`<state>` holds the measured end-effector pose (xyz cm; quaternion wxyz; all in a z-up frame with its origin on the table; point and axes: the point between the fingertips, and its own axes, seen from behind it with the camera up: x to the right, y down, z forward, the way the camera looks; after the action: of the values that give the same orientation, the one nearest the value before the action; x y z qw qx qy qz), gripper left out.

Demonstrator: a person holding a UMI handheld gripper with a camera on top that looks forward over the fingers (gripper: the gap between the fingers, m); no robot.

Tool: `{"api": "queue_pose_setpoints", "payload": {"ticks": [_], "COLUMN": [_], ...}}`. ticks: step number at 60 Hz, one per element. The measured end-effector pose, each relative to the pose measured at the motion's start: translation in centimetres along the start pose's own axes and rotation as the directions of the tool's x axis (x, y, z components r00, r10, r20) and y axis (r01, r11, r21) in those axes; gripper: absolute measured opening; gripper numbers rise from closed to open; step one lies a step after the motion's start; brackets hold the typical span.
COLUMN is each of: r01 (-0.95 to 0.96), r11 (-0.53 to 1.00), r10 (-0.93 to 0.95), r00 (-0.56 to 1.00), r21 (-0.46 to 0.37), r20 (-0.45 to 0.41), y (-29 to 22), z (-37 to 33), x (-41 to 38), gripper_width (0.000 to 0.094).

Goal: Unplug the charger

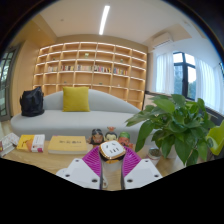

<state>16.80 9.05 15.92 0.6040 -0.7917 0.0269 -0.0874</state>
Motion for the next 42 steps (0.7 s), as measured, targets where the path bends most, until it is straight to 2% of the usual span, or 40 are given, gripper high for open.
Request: {"api": "queue_pose_setpoints", "payload": {"ticks": [7, 16, 22, 24, 29, 32, 42], "r01": [-0.005, -0.06, -0.063, -0.061, -0.045, -0.032, -0.027], "r11": [0.986, 0.957, 0.961, 0.961, 0.963, 0.965, 0.967], "r10": [0.0, 0.057, 0.059, 0.056, 0.038, 0.026, 0.023], "r00": [0.999, 0.998, 0.998, 0.998, 0.999, 0.999, 1.0], "r21": [-0.169, -0.284, -0.268, -0.271, -0.265, -0.258, -0.254], "r20": [-0.033, -0.018, -0.023, -0.025, -0.029, -0.028, -0.019], "y": [8.7, 13.9, 14.6, 14.5, 13.5, 12.9, 10.9], "z": [0.8, 0.9, 0.7, 0.4, -1.2, -2.6, -9.0], "x": [2.7, 2.9, 3.3, 3.4, 3.6, 3.6, 3.0], "gripper_width": [0.0257, 0.0386, 0.0464, 0.0531, 0.0776, 0.0857, 0.0854]}}
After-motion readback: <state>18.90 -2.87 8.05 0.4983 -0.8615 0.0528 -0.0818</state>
